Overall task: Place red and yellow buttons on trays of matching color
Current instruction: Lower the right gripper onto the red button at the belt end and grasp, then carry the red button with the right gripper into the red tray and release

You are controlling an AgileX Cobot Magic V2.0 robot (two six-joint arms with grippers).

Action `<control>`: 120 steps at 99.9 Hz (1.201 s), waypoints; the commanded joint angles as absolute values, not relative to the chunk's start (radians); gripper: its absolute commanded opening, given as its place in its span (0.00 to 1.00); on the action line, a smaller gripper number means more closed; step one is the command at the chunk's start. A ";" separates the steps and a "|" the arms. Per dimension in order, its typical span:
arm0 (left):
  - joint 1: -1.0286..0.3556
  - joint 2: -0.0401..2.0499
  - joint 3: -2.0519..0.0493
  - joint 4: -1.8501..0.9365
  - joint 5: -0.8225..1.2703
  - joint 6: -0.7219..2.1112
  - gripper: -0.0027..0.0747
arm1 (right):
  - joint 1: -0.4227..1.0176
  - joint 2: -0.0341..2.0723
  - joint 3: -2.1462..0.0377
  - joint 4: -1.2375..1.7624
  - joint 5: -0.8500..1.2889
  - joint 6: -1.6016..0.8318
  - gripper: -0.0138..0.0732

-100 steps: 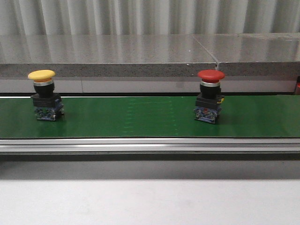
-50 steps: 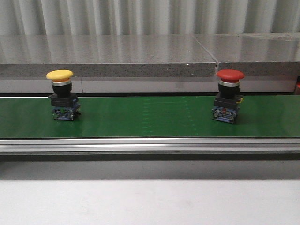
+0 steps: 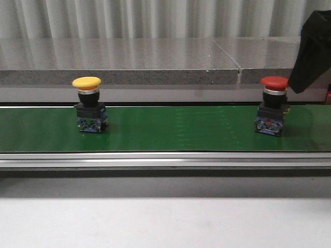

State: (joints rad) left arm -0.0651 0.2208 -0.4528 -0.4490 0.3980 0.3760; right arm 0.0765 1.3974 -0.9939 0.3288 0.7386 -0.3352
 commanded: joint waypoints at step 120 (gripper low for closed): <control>-0.073 0.230 -0.477 -0.472 0.331 0.377 0.01 | -0.027 1.497 -1.212 0.350 0.770 -0.346 0.35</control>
State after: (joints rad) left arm -0.0651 0.2208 -0.4528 -0.4490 0.3980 0.3777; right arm 0.0254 1.5349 -1.1338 0.3288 0.7686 -0.3377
